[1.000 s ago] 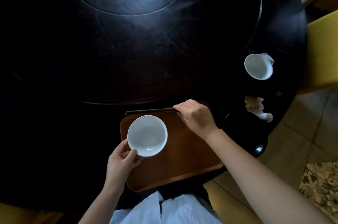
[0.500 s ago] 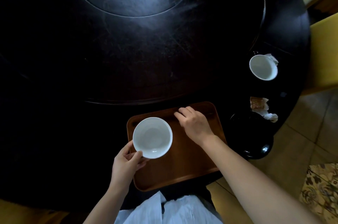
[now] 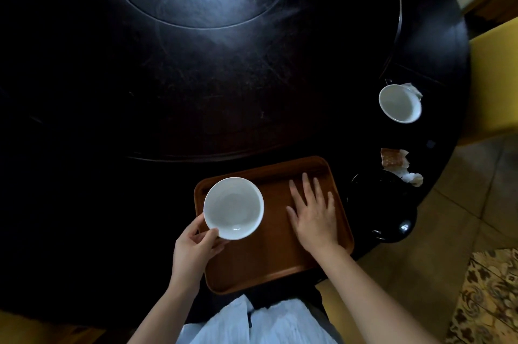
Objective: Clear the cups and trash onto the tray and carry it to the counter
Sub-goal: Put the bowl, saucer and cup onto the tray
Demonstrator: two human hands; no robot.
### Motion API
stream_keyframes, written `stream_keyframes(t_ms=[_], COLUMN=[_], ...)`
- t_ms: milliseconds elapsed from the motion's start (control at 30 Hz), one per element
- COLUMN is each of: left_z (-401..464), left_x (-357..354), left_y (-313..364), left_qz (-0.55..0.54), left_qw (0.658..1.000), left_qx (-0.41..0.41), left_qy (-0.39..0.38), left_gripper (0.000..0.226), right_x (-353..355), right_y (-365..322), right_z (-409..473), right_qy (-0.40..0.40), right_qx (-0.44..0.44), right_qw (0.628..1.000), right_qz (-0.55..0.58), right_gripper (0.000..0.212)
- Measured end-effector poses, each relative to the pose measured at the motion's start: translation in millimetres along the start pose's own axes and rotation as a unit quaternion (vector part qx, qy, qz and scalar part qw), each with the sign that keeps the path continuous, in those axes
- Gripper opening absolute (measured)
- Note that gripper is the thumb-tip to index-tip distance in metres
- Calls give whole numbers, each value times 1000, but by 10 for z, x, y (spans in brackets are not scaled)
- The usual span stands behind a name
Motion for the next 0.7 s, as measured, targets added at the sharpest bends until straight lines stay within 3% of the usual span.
stream_keyframes(t_ms=[500, 567, 700], left_z=[80, 16, -95], left_x=[-41, -90, -313], left_y=[55, -49, -458], left_qz=[-3, -25, -57], left_qw=[1000, 999, 985], left_qx=[-14, 16, 152], left_qy=[27, 39, 52], left_gripper=[29, 21, 22], right_x=[52, 112, 304], right_y=[8, 35, 198], right_z=[170, 163, 127], right_qy=[-17, -1, 48], right_qx=[70, 79, 92], right_qw=[997, 996, 992], right_qz=[21, 34, 70], right_gripper=[59, 59, 51])
Point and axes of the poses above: each hand's wrist, its own z-axis towards the middle knuckle, its own x-axis out of the back of the hand, y = z × x, the point moved 9 cm from there along z, towards the middle knuckle, and after that the axes turned 3 degrees about -z, right-handed, at the moved point
